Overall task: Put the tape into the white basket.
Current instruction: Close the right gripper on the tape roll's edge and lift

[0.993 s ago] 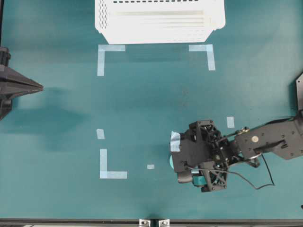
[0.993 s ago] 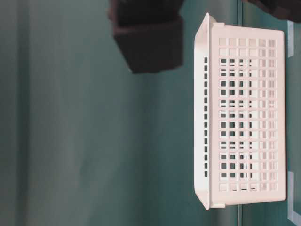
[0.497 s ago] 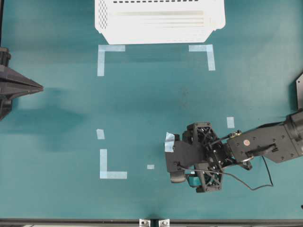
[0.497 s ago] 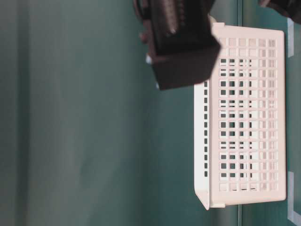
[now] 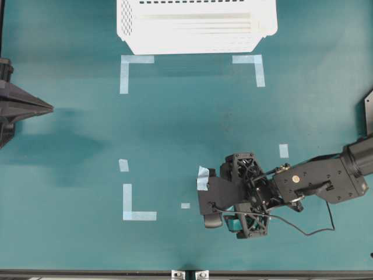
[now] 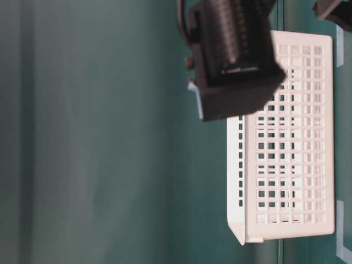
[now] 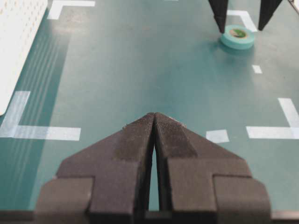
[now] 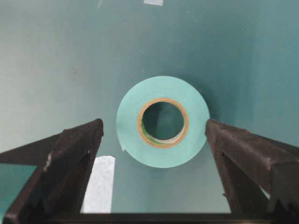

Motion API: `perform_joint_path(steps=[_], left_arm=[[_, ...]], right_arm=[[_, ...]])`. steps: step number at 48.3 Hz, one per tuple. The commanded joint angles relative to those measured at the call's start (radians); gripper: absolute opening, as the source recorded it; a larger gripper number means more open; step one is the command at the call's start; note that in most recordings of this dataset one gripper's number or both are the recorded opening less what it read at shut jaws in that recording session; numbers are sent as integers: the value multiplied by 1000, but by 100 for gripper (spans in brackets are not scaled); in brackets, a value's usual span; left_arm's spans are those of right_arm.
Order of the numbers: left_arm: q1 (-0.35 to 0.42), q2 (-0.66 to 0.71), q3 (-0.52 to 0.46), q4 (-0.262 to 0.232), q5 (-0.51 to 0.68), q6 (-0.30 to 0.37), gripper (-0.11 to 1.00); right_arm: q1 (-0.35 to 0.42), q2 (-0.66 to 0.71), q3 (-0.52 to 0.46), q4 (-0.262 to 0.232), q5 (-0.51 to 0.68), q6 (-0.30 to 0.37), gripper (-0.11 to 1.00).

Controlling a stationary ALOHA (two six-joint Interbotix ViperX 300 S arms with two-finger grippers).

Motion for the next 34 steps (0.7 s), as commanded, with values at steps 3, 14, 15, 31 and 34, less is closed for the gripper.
perform_joint_path(steps=[3, 14, 15, 31, 34], left_arm=[[-2, 8, -9, 2, -9, 0, -11], [-2, 8, -9, 0, -9, 0, -11], [-2, 8, -11, 0, -9, 0, -11], [-2, 8, -11, 0, -9, 0, -11], [-2, 8, -11, 2, -9, -2, -11]], right_arm=[[2, -14, -18, -23, -3, 18, 97], [0, -14, -21, -123, 37, 109, 97], [0, -14, -21, -130, 38, 118, 97], [14, -14, -23, -156, 35, 170, 97], [17, -14, -25, -156, 34, 170, 97]])
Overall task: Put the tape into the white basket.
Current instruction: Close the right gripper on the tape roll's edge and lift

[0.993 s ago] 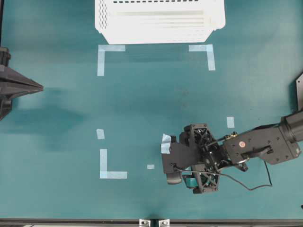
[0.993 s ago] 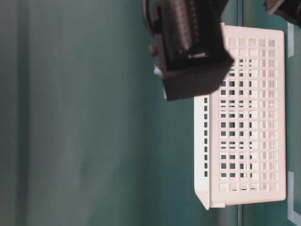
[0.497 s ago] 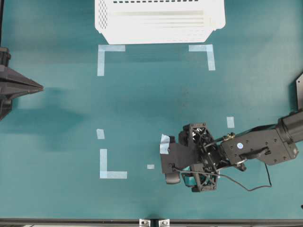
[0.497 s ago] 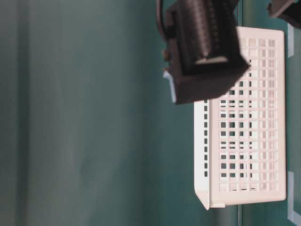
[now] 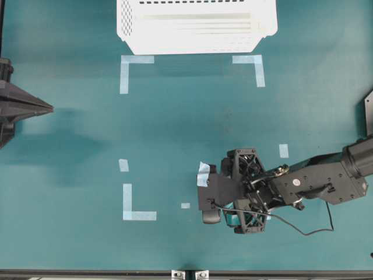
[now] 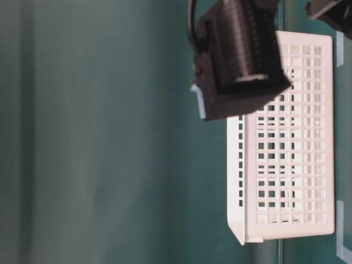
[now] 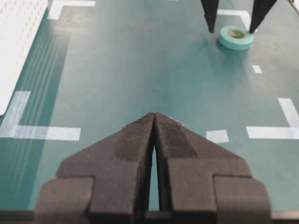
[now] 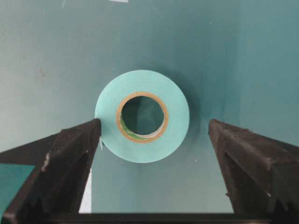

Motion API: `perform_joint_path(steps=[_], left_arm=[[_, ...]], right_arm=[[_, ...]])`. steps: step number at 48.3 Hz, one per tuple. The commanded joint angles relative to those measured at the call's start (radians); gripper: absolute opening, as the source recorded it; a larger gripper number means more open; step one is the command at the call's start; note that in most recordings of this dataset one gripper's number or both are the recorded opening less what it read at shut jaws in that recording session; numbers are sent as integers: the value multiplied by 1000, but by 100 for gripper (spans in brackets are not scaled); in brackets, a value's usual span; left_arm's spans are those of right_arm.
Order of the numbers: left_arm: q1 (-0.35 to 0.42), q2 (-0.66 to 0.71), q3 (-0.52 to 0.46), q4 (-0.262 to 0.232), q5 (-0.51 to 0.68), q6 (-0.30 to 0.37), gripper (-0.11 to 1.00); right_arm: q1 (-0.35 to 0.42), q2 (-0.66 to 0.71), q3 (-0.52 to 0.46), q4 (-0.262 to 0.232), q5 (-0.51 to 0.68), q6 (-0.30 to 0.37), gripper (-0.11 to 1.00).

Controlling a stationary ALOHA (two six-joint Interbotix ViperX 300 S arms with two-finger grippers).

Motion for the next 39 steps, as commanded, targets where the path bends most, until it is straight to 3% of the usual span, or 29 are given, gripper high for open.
perform_joint_path(steps=[1, 39], left_arm=[[-3, 9, -12, 2, -8, 0, -11], [-3, 9, -12, 0, -9, -2, -11]], right_arm=[[12, -14, -25, -2, -5, 0, 97], [15, 21, -28, 0, -32, 2, 97]])
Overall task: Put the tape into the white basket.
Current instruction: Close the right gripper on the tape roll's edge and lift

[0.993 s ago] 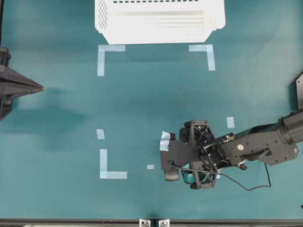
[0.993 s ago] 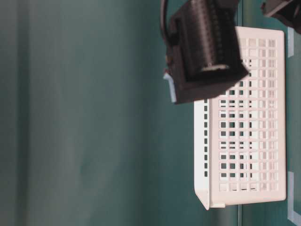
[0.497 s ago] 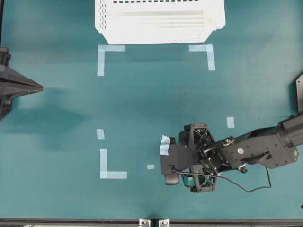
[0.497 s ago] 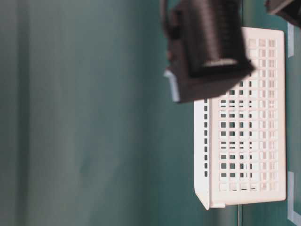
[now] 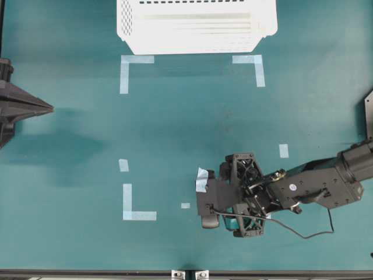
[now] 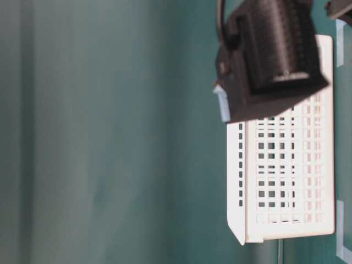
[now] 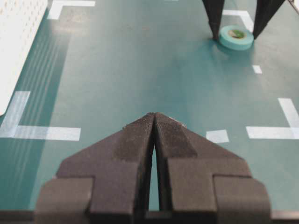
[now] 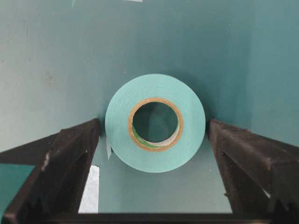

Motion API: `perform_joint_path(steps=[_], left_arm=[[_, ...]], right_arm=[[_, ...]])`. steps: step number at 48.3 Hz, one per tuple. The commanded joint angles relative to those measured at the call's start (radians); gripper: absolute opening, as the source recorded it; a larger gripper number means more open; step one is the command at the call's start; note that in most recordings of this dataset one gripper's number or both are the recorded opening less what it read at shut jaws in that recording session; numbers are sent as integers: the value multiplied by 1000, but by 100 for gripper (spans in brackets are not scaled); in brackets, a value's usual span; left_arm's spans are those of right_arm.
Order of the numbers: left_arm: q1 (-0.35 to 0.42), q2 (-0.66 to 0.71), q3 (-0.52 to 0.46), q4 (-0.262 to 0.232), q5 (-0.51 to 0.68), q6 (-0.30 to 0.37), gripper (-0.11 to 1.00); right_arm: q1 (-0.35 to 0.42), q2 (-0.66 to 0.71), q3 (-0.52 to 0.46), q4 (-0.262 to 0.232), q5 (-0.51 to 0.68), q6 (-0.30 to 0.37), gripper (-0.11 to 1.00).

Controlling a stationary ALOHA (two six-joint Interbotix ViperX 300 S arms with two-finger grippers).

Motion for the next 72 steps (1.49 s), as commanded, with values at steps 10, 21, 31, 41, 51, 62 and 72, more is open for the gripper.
perform_joint_path(steps=[10, 21, 31, 41, 51, 62, 72], left_arm=[[-3, 9, -12, 0, -9, -2, -11], [-3, 9, -11, 0, -9, -2, -11], [-3, 9, -11, 2, -9, -2, -11], [-3, 9, -12, 0, -9, -2, -11], [-3, 9, -12, 2, -9, -2, -11], [-3, 9, -11, 0, -11, -2, -11], [-3, 9, -11, 0, -9, -2, -11]], right_arm=[[0, -14, -21, -6, -3, 2, 95], [-5, -14, -26, -11, 3, 0, 68], [-3, -21, -37, -11, 37, -2, 68], [0, -31, -37, -9, 38, -3, 68], [8, -87, -48, -11, 89, -2, 68], [11, -161, -72, -9, 190, -2, 68], [11, -209, -92, -11, 285, -3, 68]])
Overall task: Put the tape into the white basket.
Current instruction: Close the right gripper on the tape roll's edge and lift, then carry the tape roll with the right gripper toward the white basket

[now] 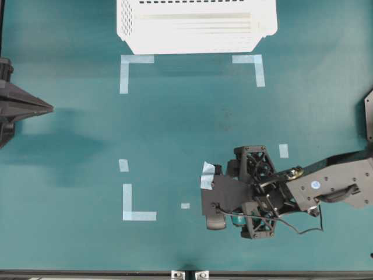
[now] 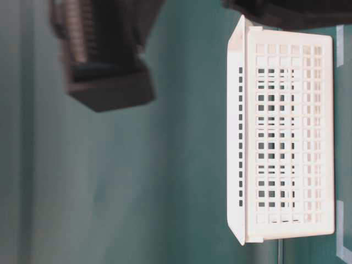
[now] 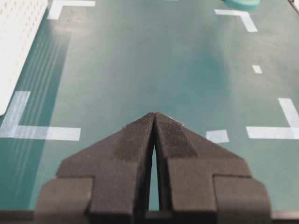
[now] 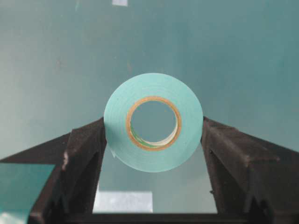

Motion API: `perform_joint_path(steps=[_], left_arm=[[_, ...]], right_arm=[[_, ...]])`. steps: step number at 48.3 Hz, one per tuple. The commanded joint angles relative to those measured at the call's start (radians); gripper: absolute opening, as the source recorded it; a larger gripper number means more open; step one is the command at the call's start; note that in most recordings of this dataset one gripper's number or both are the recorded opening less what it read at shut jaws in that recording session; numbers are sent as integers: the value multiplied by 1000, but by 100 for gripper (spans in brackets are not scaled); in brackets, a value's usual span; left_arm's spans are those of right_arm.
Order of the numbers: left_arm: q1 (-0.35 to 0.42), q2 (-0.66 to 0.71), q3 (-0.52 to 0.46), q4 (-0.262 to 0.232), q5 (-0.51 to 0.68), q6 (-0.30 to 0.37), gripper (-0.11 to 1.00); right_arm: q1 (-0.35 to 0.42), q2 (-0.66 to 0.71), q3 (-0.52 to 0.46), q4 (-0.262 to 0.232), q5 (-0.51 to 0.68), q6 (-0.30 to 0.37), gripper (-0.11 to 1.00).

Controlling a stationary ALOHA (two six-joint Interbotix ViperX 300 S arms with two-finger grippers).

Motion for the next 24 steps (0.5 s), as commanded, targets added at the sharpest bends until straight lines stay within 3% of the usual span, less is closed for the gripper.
perform_joint_path(steps=[1, 15, 24], left_arm=[[-2, 9, -11, 0, -8, -2, -11], [-2, 9, -12, 2, -8, -2, -11], [-3, 8, -5, 0, -17, -2, -11]], right_arm=[[3, -55, -32, -3, 34, -2, 68], [0, -115, -37, -66, 87, -3, 68], [-15, -120, -37, -71, 89, -3, 68]])
